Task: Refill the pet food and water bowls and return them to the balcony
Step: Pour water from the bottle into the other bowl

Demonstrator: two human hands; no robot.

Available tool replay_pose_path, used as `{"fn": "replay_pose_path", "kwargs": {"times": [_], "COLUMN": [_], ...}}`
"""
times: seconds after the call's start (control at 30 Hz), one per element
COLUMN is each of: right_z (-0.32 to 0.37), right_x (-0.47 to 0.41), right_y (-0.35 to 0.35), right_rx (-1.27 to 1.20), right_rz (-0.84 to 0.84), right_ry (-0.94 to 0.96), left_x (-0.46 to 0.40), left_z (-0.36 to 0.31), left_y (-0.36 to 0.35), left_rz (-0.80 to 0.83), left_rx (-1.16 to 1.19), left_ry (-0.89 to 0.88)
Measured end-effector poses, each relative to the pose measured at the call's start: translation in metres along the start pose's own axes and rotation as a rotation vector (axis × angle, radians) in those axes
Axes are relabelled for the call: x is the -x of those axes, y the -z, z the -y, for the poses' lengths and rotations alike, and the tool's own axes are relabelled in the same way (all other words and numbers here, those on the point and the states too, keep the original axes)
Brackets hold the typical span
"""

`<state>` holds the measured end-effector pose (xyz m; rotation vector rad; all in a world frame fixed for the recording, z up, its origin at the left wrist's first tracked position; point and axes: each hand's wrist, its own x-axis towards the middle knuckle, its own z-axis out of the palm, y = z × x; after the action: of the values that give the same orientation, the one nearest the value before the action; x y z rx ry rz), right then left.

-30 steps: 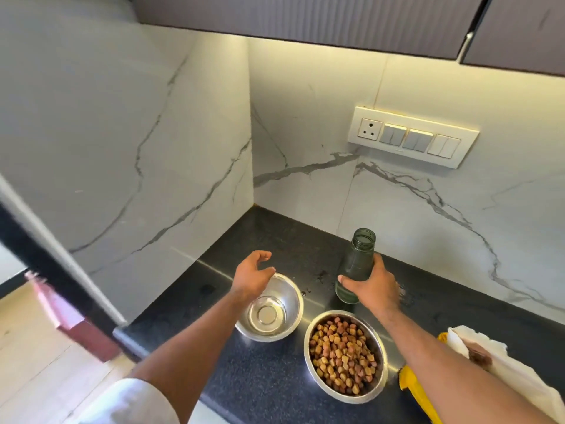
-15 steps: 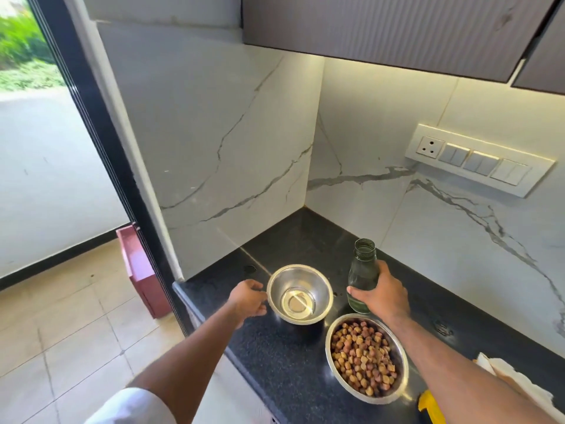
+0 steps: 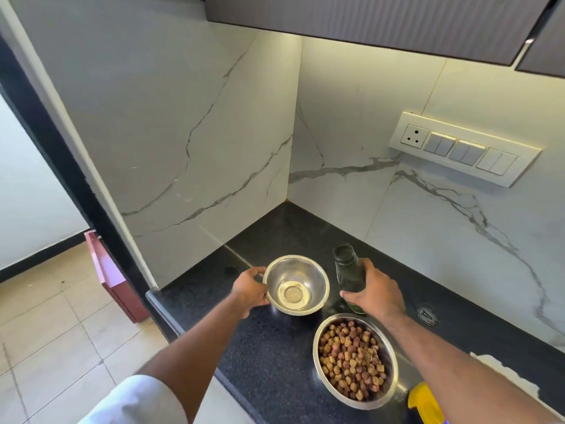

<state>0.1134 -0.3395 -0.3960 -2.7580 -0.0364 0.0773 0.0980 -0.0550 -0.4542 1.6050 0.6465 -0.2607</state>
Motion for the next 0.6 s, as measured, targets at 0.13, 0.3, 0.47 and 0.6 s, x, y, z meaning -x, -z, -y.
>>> {"fn": "replay_pose_path", "kwargs": {"times": [0.13, 0.3, 0.47, 0.6], "right_z": [-0.008, -0.014, -0.019, -0.021], "right_x": [-0.009, -0.019, -0.027, -0.033], "right_y": [0.004, 0.006, 0.003, 0.0], "right_rx": [0.12, 0.291, 0.446, 0.508], "right_rz": [-0.009, 0.023, 0.059, 0.083], "right_ry": [0.001, 0.031, 0.072, 0.092], "left_x": [-0.014, -0.031, -0.043, -0.048], "left_z": [-0.011, -0.015, -0.021, -0.025], "left_y": [-0.01, -0.014, -0.012, -0.013], "left_rz": [0.023, 0.04, 0.071, 0.093], "left_rx": [0.001, -0.054, -0.084, -0.137], "left_ry": [-0.015, -0.021, 0.0, -0.028]}}
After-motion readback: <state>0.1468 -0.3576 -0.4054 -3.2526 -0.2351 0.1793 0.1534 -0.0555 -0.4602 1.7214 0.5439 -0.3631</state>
